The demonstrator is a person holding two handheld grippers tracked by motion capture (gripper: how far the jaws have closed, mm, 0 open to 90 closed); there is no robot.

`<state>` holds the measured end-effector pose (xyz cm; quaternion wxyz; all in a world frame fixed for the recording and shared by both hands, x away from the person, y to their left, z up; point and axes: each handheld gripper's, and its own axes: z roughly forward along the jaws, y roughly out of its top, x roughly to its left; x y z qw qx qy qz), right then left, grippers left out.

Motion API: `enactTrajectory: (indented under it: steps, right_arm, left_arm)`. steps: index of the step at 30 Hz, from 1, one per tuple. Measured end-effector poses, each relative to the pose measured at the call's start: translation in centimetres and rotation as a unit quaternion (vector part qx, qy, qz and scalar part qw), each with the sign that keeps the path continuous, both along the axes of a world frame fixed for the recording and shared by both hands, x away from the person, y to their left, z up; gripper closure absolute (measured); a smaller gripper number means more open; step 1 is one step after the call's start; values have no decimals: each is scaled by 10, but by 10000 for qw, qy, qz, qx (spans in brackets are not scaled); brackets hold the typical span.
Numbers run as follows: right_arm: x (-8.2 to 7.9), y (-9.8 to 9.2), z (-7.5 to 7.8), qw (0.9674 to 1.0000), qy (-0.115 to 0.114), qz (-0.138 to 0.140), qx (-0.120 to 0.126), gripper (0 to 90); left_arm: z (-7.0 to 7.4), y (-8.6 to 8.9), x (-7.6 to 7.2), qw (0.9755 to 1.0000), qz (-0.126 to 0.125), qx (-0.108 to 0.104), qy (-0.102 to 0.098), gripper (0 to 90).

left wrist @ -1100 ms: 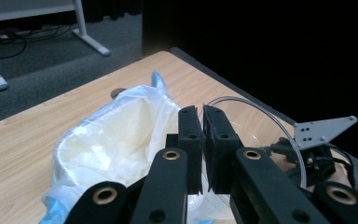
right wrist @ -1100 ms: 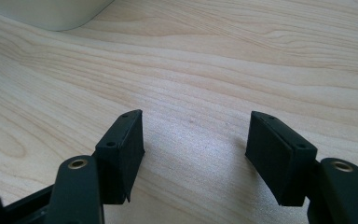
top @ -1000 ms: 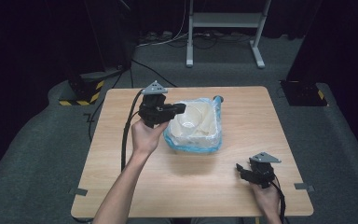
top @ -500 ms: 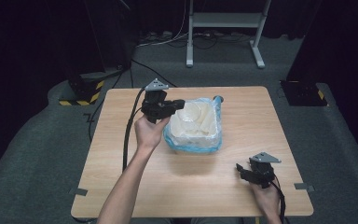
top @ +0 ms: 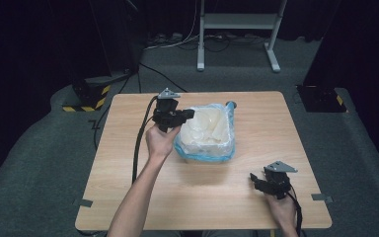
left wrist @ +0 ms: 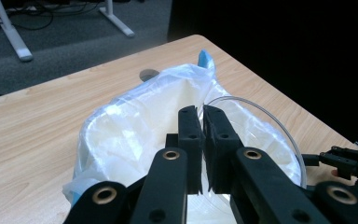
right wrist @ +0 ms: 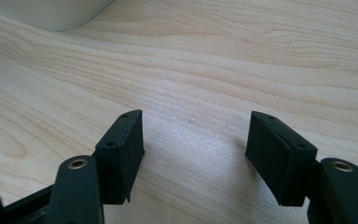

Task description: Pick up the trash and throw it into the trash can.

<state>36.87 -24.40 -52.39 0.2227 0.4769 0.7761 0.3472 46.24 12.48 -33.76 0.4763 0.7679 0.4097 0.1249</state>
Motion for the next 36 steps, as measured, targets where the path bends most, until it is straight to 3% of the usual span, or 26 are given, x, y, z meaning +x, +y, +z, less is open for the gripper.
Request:
enactTrajectory:
  steps: [12,18,24,30,36]
  right_arm:
    - [0,0,0,10000,-1,0,0,360]
    - [0,0,0,10000,-1,0,0,360]
    - [0,0,0,10000,-1,-3,3,360]
    - [0,0,0,10000,-1,-3,6,360]
    - [0,0,0,10000,-2,0,1,360]
  left_arm:
    - [-16,-3,6,9999,20,56,141,850]
    - [-20,-4,5,9998,46,73,183,776]
    - [-22,-3,0,9997,88,151,151,670]
    - [-24,1,-10,9996,121,253,60,626]
    - [-24,6,-18,9997,153,214,-4,613]
